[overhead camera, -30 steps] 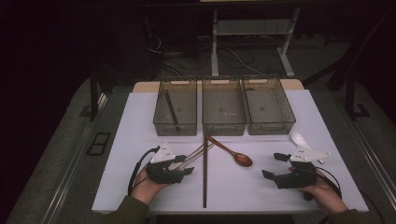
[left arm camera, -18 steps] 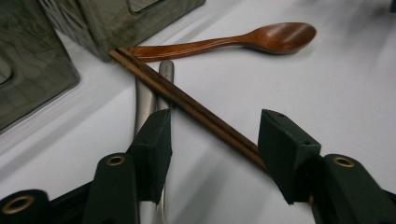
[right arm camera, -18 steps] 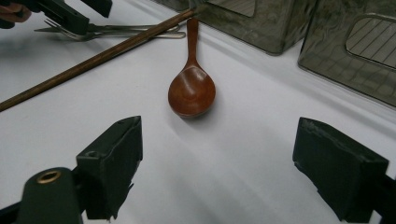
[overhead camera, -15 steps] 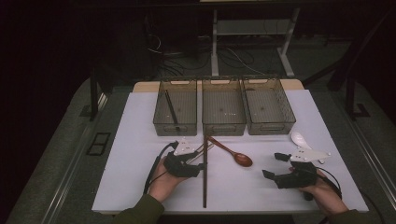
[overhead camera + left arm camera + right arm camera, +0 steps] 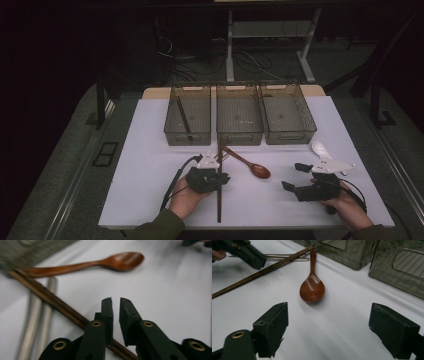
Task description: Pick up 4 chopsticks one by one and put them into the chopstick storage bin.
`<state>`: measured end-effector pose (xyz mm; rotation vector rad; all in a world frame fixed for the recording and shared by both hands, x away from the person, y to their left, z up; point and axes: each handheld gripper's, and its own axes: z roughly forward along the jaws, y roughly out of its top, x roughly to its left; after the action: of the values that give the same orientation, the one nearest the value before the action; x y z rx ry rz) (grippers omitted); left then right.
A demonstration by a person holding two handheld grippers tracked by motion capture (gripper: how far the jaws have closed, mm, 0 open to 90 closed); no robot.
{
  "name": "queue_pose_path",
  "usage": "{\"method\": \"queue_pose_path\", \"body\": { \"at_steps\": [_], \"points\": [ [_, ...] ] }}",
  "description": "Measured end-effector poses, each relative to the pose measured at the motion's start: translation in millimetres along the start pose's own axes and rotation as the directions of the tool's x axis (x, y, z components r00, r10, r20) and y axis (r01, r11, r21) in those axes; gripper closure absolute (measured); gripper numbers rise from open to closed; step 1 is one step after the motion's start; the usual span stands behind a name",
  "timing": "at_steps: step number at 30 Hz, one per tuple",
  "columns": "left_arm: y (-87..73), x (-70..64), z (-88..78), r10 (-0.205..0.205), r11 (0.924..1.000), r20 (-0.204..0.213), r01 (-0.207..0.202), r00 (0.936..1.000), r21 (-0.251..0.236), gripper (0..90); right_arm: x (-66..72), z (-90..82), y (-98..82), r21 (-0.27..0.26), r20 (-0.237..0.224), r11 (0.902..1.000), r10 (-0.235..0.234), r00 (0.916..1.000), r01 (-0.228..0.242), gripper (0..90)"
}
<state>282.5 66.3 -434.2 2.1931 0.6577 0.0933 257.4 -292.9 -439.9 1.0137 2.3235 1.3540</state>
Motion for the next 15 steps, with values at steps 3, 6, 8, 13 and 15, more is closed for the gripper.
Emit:
{"method": "queue_pose_path", "body": {
  "at_steps": [3,6,8,13,15],
  "points": [
    [-5.1,-10.1,2.2,0.007,0.9997,0.031,-0.008,0.9995,0.025,84.2,0.0,-0.4,0.0,0.001,0.003,1.0,0.0,1.0,0.0,15.5],
    [-10.0,-14.8,0.6,0.015,0.9983,0.033,-0.017,0.9993,0.055,86.1,-0.4,-0.6,-0.1,0.001,0.006,1.0,-0.003,1.0,0.003,15.5],
    [-11.9,-14.3,-0.3,0.004,0.9986,0.037,-0.006,0.9993,0.053,87.4,-0.3,-0.6,0.0,0.001,0.006,1.0,-0.003,1.0,0.003,15.5],
    [-13.7,-15.1,-0.1,0.01,0.997,0.058,-0.015,0.9983,0.076,88.3,-0.1,-0.4,0.0,0.002,0.004,1.0,-0.006,1.0,0.006,15.5],
    [-14.3,-17.0,1.1,0.013,0.9963,0.064,-0.019,0.9978,0.083,88.3,-0.2,-0.3,0.0,0.002,0.006,1.0,-0.005,1.0,0.005,15.5]
  ]
}}
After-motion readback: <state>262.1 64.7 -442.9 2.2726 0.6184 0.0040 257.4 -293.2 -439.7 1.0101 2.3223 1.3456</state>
